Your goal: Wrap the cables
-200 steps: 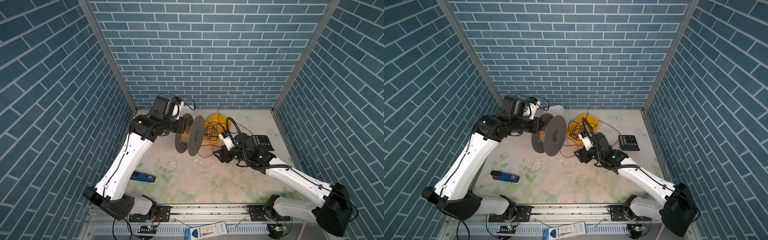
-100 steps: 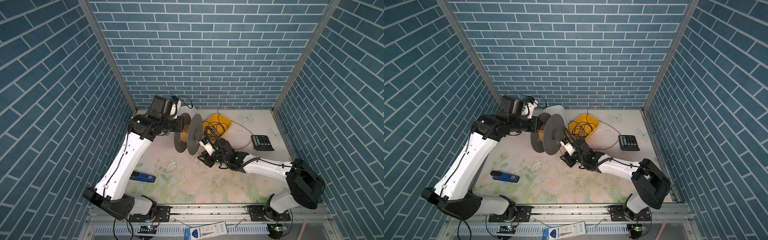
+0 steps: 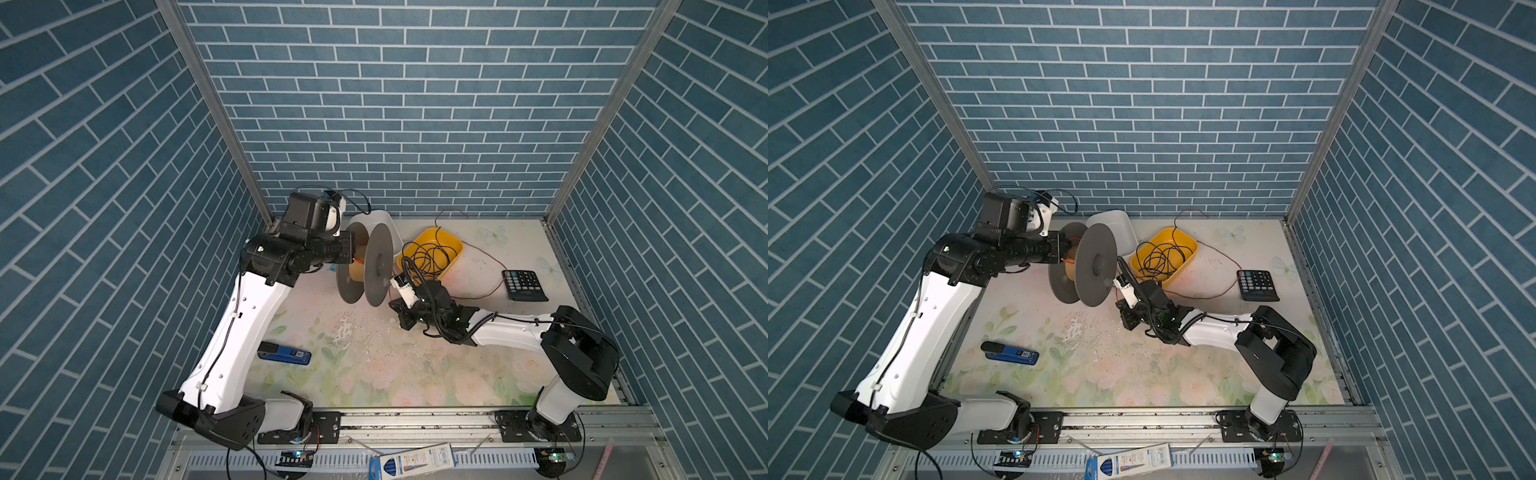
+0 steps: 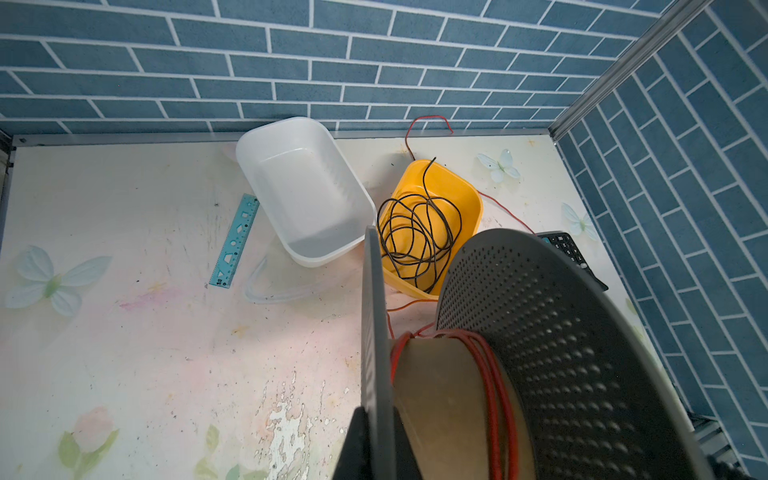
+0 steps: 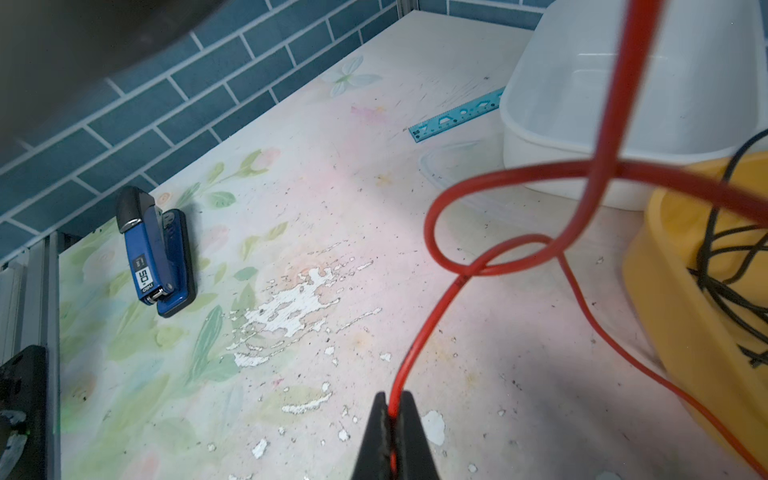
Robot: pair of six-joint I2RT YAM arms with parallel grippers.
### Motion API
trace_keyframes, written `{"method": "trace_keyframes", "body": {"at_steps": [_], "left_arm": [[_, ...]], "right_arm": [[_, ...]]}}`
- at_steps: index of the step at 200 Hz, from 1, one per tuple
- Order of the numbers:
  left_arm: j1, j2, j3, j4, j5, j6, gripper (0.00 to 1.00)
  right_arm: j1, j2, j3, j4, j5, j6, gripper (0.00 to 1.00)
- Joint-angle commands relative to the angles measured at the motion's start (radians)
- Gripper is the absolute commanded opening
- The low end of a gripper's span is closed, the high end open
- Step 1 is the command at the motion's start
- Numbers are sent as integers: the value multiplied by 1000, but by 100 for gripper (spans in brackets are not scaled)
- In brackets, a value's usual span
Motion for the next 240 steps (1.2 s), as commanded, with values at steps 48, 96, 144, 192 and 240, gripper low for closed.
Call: {"method": "trace_keyframes", "body": {"at_steps": [48, 96, 144, 192, 240], "left_arm": [[197, -16, -8, 50, -8, 0, 0], [231, -8, -38, 67, -46, 7, 0], [232, -47, -67, 67, -33, -1, 0], [229, -121, -148, 131, 110, -73, 0], [229, -137, -188, 156, 205, -55, 0]], "right_arm": [[8, -332, -89, -30, -215, -29, 0], [-104, -618, -115, -189, -308, 25, 0], [-253, -831, -77, -440, 226, 96, 0], [-337, -782, 23, -636, 520, 229, 0], [-345, -639, 16, -738, 428, 311, 5]]}}
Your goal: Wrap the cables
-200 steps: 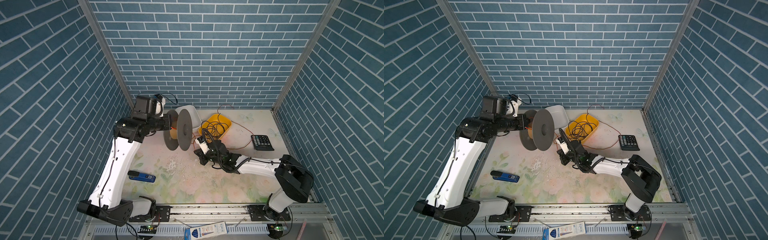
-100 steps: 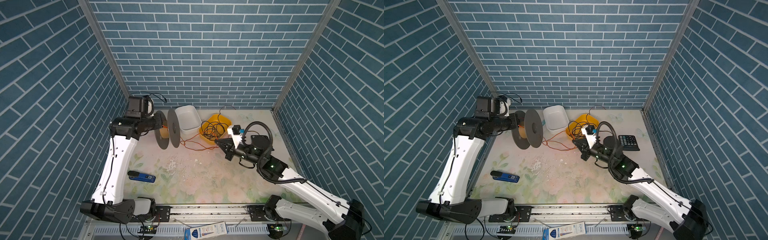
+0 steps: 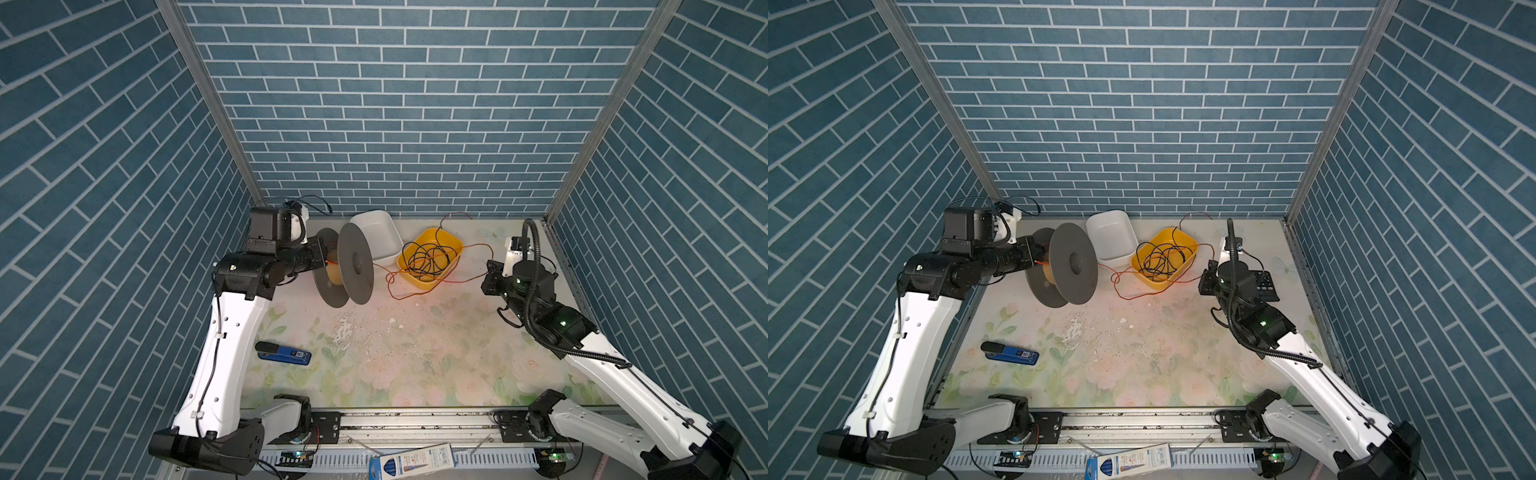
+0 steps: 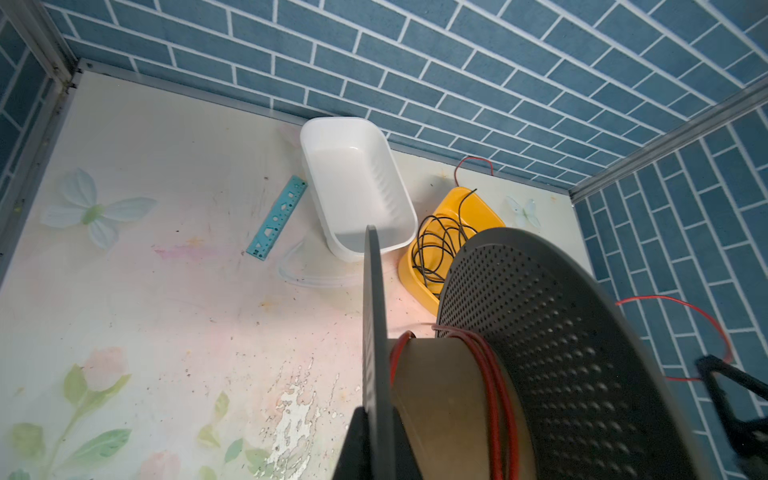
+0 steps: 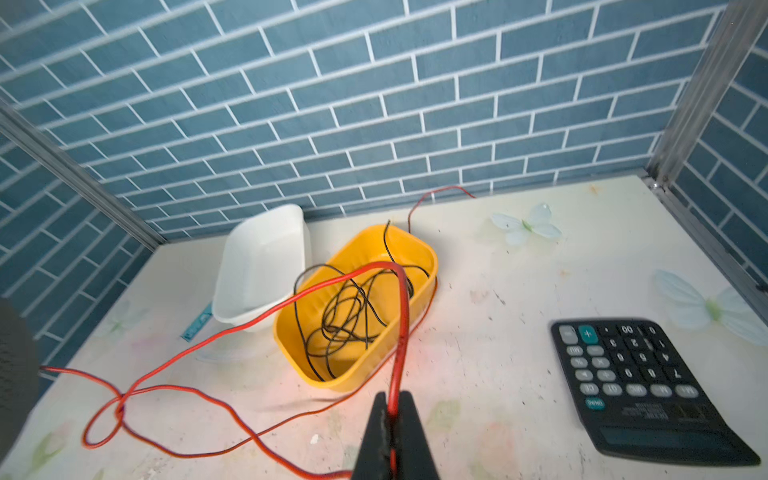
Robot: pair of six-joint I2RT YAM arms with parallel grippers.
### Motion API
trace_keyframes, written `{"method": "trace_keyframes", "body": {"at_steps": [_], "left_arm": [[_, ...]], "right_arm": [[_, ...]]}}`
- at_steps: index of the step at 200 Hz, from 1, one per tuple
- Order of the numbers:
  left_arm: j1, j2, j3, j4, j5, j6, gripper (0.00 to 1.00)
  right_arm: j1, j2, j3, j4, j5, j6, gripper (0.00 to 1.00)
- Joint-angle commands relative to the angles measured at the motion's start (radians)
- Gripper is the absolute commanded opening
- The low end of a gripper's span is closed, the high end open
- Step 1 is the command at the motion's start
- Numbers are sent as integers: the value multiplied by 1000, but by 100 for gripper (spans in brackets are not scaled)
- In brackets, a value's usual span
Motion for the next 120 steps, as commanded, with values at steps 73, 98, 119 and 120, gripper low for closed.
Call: {"method": "trace_keyframes", "body": {"at_steps": [73, 98, 119, 120], "left_arm": [[-20, -11, -16, 97, 123, 53, 0], [-28, -8, -17, 99, 106, 37, 0], [-35, -1, -9, 91, 106, 28, 0], [-36, -2, -9, 90, 107, 26, 0]], "right_arm": [[-3, 51, -97, -156, -97, 118, 65], [-2, 52, -92, -71, -234, 25, 72], [0, 85, -64, 6, -401, -113, 76], [1, 88, -62, 9, -406, -119, 76]]}}
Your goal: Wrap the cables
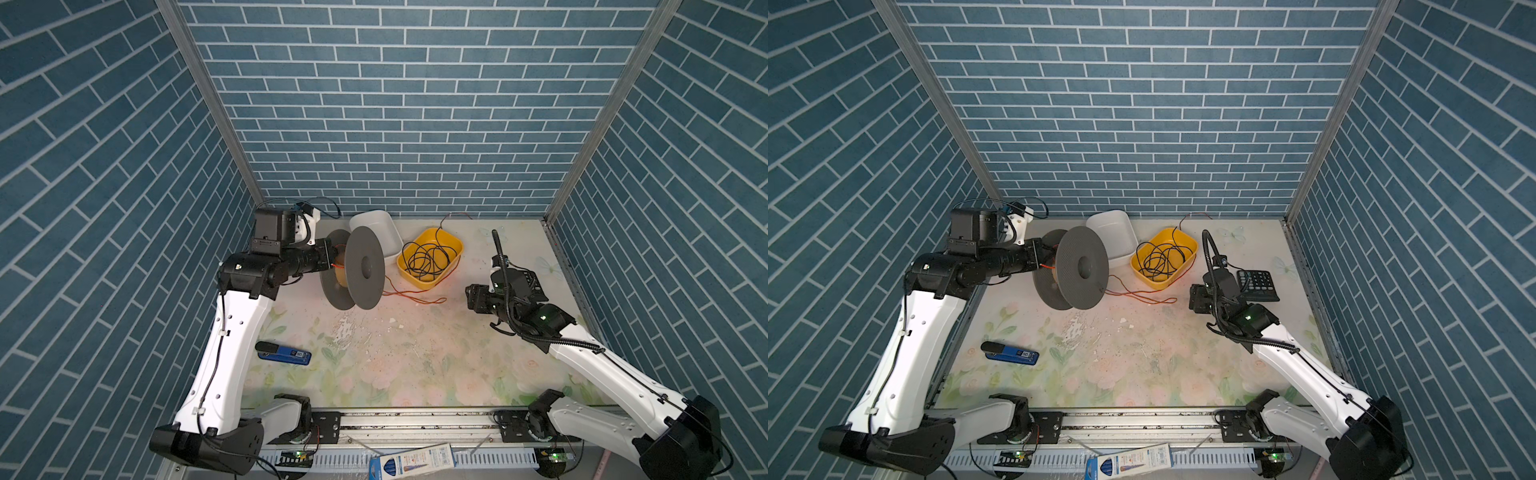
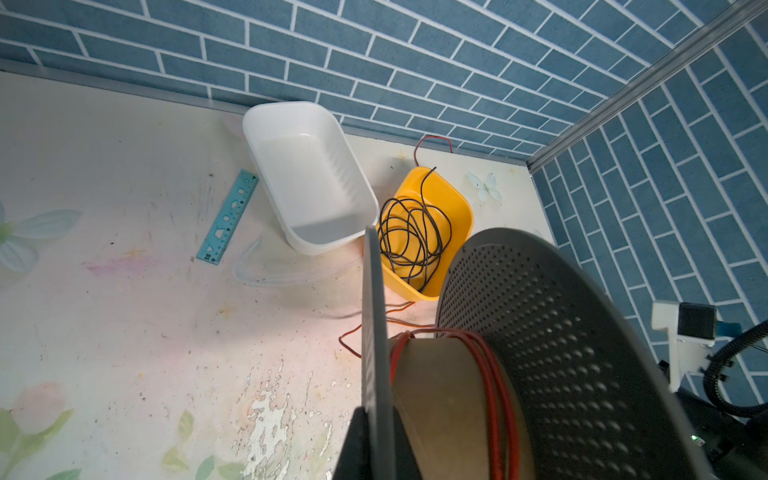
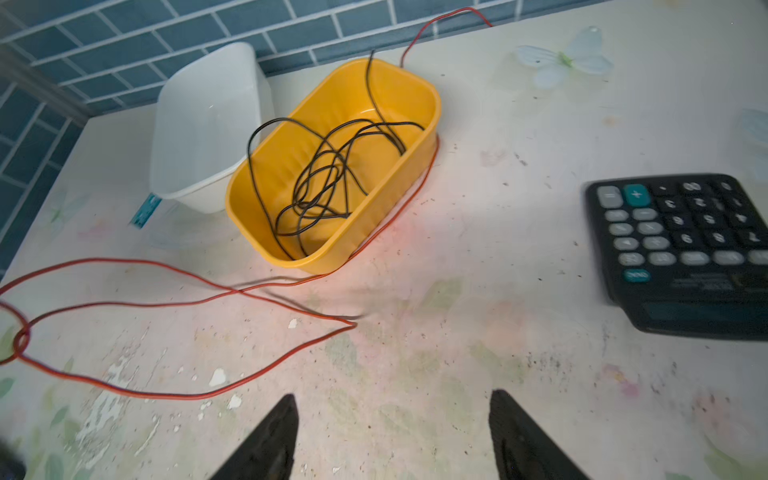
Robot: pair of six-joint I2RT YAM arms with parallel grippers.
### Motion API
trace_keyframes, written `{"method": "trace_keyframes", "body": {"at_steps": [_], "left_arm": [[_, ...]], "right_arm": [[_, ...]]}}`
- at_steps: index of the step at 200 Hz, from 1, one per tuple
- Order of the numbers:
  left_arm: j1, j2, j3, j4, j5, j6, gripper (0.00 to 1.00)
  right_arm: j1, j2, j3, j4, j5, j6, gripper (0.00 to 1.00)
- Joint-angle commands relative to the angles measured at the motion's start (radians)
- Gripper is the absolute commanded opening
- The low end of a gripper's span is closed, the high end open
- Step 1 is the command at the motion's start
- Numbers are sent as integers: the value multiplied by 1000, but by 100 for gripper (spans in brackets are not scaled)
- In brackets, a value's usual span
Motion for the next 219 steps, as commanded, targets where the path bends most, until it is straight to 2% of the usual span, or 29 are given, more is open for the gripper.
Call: {"method": "trace_keyframes", "body": {"at_steps": [1, 15, 60, 94, 123, 166, 196, 219], "left_arm": [[-12, -8, 13, 64, 18, -23, 0], [-17, -4, 20, 58, 15, -35, 0], [-21, 2, 29, 44, 2, -39, 0], [-23, -4, 24, 44, 0, -42, 0], [-23, -2, 25, 41, 2, -40, 0], [-23, -1, 28, 35, 1, -36, 0], [-24, -2, 26, 32, -1, -33, 0], [-23, -4, 28, 24, -13, -25, 0]], "right_arm": [[3, 35, 16, 99, -207, -161, 76], [15, 78, 43, 124, -228, -250, 77], [72, 270, 167, 184, -477, -441, 74], [99, 397, 244, 265, -683, -440, 72], [115, 502, 304, 315, -739, -450, 68], [115, 685, 446, 273, -878, -445, 62], [119, 778, 511, 243, -928, -419, 53], [122, 797, 520, 238, -953, -397, 38]]}}
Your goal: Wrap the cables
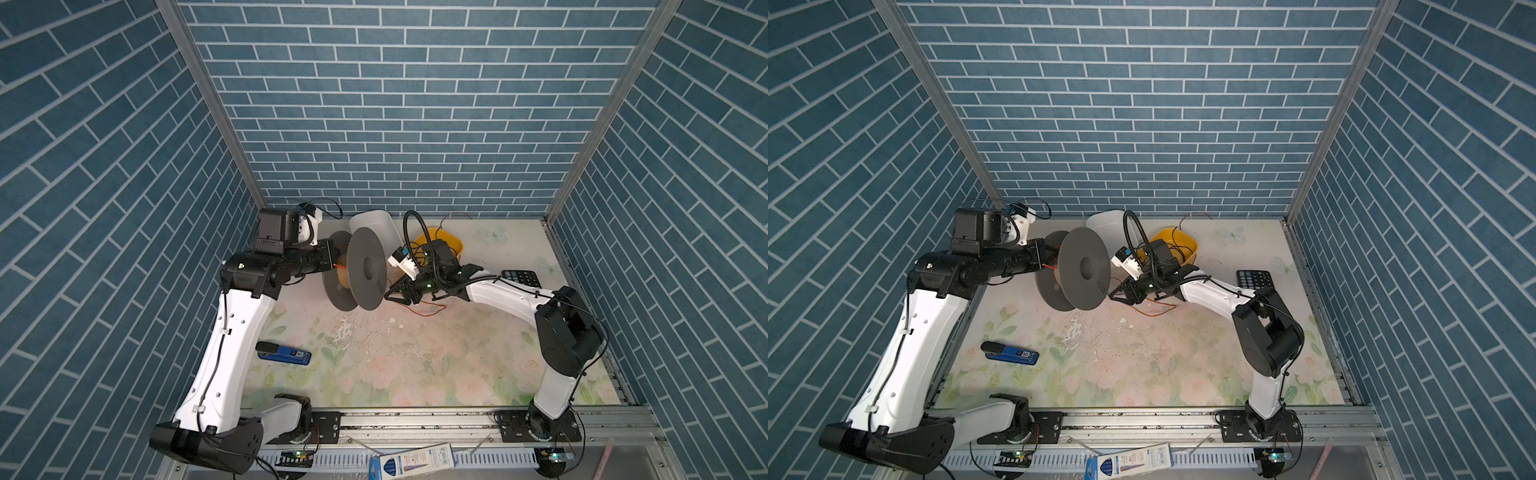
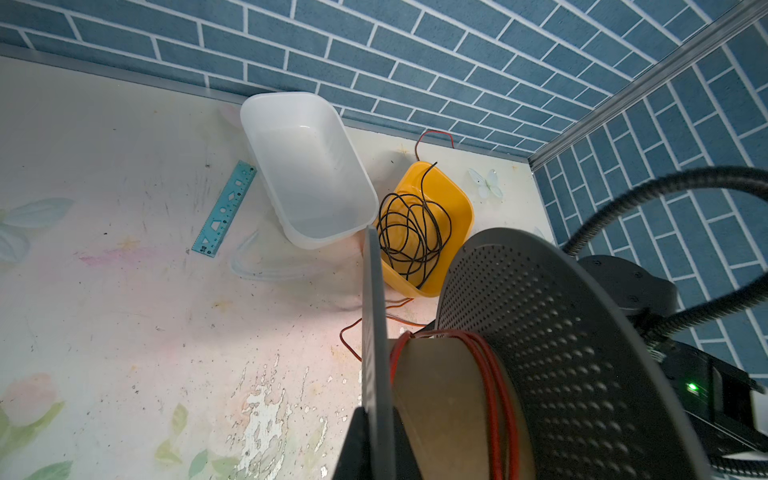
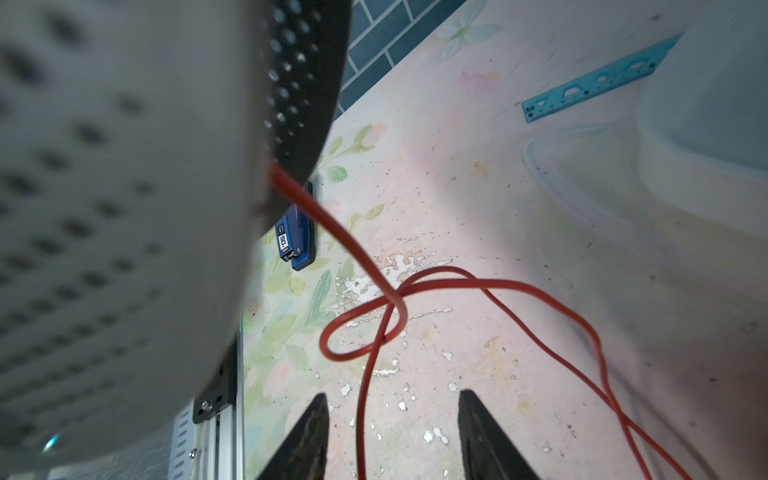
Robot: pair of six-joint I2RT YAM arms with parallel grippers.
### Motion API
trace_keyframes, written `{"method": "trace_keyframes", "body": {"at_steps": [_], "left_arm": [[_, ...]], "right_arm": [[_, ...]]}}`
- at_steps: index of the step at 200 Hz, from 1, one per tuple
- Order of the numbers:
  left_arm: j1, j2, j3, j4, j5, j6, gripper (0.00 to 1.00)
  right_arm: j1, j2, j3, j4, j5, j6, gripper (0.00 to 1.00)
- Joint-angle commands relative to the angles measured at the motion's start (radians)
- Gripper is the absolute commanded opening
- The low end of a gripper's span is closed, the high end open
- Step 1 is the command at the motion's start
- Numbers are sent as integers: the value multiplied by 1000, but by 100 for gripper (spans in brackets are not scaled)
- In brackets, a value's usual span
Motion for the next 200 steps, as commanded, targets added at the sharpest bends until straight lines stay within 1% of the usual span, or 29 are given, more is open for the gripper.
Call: {"method": "trace_keyframes", "body": {"at_steps": [1, 22, 29, 34, 44, 54, 75, 85, 89, 97, 124, 146, 160, 185, 200], "left_arm": [[-5, -10, 28, 32, 6, -1, 0], [-5, -6, 33, 30, 0, 2, 0], [-5, -4, 36, 29, 1, 1, 0], [-5, 0, 38, 29, 1, 1, 0], [-6, 2, 40, 28, 2, 2, 0], [-5, 3, 41, 31, 5, 3, 0], [-5, 3, 42, 35, 1, 0, 0], [-4, 5, 46, 32, 0, 2, 0], [-5, 6, 48, 30, -2, 3, 0], [-5, 8, 57, 23, -6, 7, 0], [-4, 16, 88, -15, -60, 34, 0], [-1, 13, 94, -31, -118, 46, 0], [5, 17, 96, -43, -149, 54, 0], [12, 34, 89, -45, -160, 55, 0], [11, 38, 79, -40, -160, 44, 0]], "right_arm": [[5, 15, 51, -21, -76, 7, 38], [6, 4, 46, -32, -92, 20, 23], [6, 1, 46, -44, -97, 21, 20], [6, -1, 46, -52, -101, 24, 20], [6, -1, 46, -64, -106, 30, 29], [8, 3, 43, -71, -108, 32, 29], [15, 16, 38, -77, -103, 33, 16], [17, 16, 33, -70, -102, 36, 13], [18, 15, 29, -68, -103, 37, 10], [18, 6, 23, -62, -98, 40, 0], [12, -70, -26, -37, -57, 55, 0], [-20, -174, -66, -56, -37, 67, 0], [-55, -257, -109, -34, -55, 98, 0], [-130, -409, -167, -1, -110, 156, 0], [-171, -496, -183, -1, -98, 184, 0]]}}
